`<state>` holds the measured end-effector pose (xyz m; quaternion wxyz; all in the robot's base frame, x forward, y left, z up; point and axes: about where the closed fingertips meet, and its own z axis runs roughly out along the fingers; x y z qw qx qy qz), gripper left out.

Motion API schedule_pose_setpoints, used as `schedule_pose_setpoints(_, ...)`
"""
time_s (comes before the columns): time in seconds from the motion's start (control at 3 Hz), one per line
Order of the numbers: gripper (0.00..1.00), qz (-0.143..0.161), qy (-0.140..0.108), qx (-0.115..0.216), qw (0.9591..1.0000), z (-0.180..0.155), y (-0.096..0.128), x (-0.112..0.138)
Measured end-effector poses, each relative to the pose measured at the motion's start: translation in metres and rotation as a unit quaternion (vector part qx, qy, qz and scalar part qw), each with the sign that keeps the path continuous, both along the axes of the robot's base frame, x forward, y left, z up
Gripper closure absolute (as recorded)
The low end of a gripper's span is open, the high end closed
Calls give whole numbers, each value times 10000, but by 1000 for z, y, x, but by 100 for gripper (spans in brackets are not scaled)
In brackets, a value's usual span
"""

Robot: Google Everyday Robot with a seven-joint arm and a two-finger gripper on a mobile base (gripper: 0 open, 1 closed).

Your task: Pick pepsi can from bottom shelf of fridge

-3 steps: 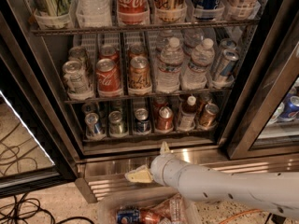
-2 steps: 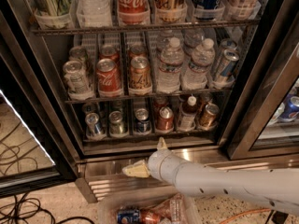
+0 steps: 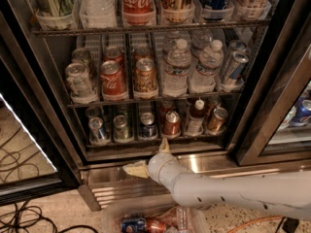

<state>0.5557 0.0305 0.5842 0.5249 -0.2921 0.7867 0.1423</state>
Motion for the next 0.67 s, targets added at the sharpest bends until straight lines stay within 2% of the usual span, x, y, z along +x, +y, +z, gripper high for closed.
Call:
schedule_pose_setpoints(0.33,0,-298,-328,121,9989,0,1,17)
schedule_pose_setpoints(0.67,0,-569,-755,316,9950,6,5,41)
